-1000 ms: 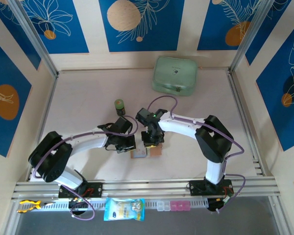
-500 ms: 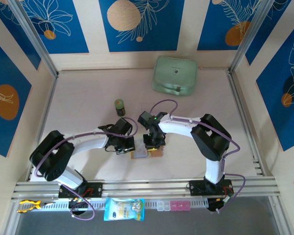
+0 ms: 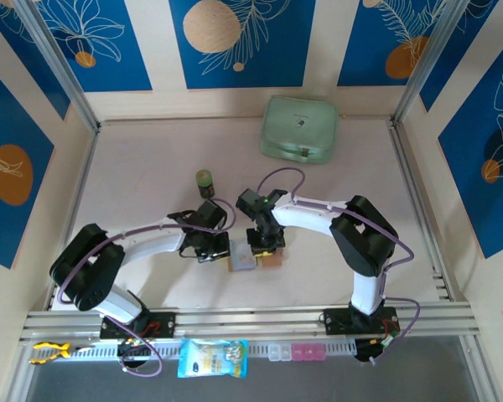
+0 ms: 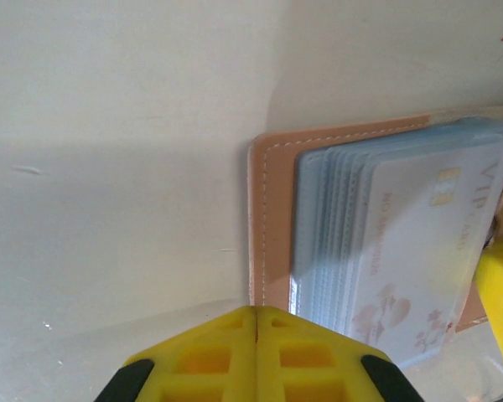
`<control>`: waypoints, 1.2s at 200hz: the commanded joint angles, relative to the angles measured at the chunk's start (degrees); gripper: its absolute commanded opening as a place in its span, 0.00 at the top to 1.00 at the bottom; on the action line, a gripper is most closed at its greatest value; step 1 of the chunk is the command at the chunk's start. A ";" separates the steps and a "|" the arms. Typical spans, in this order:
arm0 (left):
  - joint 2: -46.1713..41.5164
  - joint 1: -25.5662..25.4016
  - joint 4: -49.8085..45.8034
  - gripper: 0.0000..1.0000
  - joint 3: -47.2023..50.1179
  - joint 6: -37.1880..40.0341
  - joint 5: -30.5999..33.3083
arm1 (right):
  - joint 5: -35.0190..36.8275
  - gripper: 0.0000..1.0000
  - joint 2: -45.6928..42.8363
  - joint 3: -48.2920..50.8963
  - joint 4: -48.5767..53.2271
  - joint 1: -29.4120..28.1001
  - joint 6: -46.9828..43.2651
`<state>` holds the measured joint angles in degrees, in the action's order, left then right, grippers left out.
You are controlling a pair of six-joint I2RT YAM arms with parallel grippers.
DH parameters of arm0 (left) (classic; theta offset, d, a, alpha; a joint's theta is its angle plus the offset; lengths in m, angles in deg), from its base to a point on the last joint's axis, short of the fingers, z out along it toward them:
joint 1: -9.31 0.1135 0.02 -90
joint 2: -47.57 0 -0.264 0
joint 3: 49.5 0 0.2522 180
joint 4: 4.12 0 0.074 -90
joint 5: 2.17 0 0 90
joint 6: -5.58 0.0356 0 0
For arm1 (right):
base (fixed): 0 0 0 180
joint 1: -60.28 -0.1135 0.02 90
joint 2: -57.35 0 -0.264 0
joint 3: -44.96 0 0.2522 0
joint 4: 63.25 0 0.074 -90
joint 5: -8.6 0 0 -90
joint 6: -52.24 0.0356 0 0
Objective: Take the credit cards out of the card holder
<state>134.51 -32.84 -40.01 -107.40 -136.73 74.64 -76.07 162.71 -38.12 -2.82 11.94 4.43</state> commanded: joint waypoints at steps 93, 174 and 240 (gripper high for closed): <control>-2.46 -0.32 -3.43 0.94 -1.65 1.16 0.89 | 10.57 0.60 -5.29 -0.40 10.45 1.13 -0.81; -2.92 -0.32 -3.52 0.94 -1.48 1.27 1.06 | 9.69 0.36 -3.66 3.17 6.72 3.95 -3.12; -3.09 -0.33 -3.72 0.93 -1.22 1.45 1.24 | 5.86 0.31 -2.13 6.48 1.46 5.86 -4.46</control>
<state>133.11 -32.84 -41.54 -107.86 -136.36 74.88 -67.20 159.67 -33.42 0.90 16.82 0.85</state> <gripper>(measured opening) 0.069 0.690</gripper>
